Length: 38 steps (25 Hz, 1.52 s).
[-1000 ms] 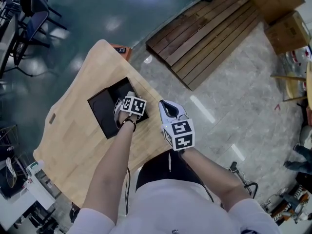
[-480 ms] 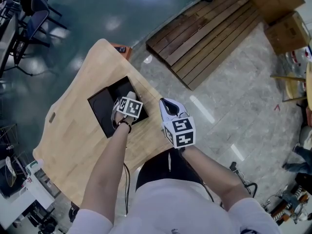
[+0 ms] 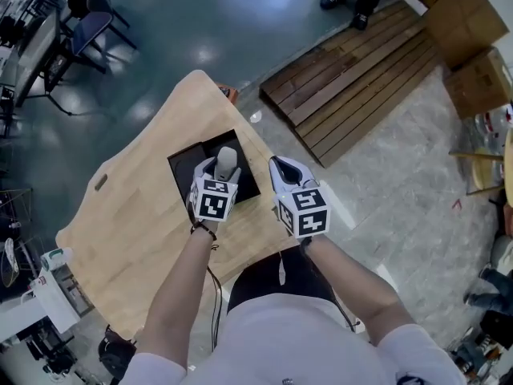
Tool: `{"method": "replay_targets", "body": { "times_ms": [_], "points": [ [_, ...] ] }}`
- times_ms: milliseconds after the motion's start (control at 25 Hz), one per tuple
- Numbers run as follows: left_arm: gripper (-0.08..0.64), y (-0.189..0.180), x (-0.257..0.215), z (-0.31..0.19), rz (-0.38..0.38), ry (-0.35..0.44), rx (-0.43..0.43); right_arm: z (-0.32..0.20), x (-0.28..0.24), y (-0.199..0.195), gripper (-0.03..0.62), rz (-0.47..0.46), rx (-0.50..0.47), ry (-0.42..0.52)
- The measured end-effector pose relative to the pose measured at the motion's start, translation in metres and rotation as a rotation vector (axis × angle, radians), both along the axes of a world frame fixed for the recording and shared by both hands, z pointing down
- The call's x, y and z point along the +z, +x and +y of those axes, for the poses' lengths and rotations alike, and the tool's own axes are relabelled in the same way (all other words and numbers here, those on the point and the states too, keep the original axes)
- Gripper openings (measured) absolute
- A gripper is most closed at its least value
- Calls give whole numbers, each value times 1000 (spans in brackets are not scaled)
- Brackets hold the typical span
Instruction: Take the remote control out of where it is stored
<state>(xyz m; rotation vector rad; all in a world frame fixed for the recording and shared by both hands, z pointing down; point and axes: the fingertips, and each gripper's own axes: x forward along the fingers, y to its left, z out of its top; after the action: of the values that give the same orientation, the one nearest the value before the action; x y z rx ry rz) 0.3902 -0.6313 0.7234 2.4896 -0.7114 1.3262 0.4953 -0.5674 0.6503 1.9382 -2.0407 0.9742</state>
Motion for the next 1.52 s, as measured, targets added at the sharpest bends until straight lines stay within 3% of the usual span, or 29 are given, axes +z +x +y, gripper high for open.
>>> {"method": "replay_targets", "body": {
  "times_ms": [400,720,1120,1520],
  "points": [
    [270,-44,-205,-7,360,317,-174,-32,-130,-38,27,41,-78,193],
    [268,-84,-298,17,539,503,-244,-26,-214,-72,26,92,-153,338],
    [268,-92,-326,25,602,560,-246,-15,-230,-90,26,138,-182,369],
    [268,-95,-325,19,591,522,-276,-11,-237,-86,26,172,-160,398]
  ]
}}
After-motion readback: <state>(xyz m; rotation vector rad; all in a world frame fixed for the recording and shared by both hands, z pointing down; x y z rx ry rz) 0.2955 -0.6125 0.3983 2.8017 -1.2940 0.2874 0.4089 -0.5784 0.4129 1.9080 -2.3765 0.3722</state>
